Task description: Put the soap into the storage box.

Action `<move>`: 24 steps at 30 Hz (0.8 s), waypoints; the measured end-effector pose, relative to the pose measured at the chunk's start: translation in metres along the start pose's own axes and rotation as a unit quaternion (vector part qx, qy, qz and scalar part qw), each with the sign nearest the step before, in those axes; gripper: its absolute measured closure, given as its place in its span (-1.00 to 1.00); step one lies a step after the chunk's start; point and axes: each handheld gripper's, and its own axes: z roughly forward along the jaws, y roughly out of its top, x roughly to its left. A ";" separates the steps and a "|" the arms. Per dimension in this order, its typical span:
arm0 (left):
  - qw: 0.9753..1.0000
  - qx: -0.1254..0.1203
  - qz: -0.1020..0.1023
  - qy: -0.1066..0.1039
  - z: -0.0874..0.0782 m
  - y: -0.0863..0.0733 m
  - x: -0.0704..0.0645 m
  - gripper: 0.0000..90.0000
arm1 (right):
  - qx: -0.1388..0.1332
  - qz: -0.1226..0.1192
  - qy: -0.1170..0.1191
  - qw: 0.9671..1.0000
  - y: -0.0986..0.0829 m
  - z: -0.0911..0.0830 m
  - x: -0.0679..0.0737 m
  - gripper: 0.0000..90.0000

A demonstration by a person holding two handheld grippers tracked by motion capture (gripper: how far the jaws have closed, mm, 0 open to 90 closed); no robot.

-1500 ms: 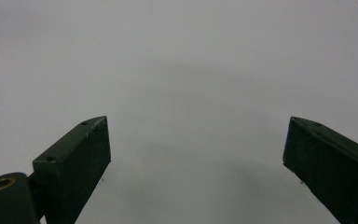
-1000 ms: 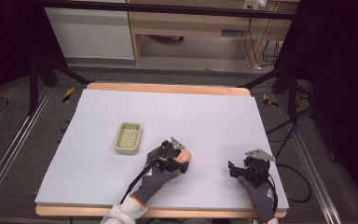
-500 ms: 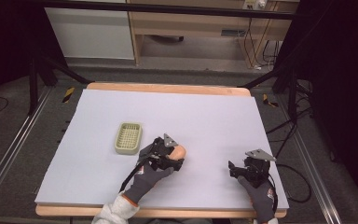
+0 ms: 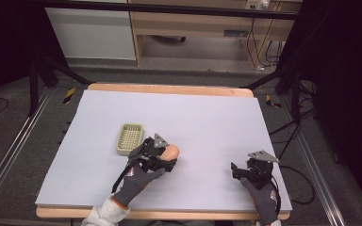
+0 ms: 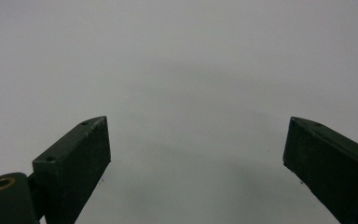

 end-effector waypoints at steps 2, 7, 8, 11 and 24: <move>1.000 -0.003 -0.002 0.000 -0.003 -0.002 0.003 -0.30 | 0.000 0.000 -0.001 1.000 0.000 0.000 0.000 -0.83; 1.000 -0.009 -0.012 0.006 -0.010 -0.005 0.012 -0.30 | 0.000 0.000 0.000 1.000 0.000 0.000 0.000 -0.83; 1.000 -0.009 -0.012 0.006 -0.010 -0.005 0.012 -0.30 | 0.000 0.000 0.000 1.000 0.000 0.000 0.000 -0.83; 1.000 -0.014 -0.020 0.010 -0.015 -0.007 0.018 -0.30 | -0.002 0.002 0.001 1.000 0.000 -0.001 0.000 -0.83; 0.998 -0.036 -0.047 0.026 -0.027 -0.005 0.041 -0.29 | -0.002 -0.004 0.003 1.000 0.001 0.000 0.000 -0.83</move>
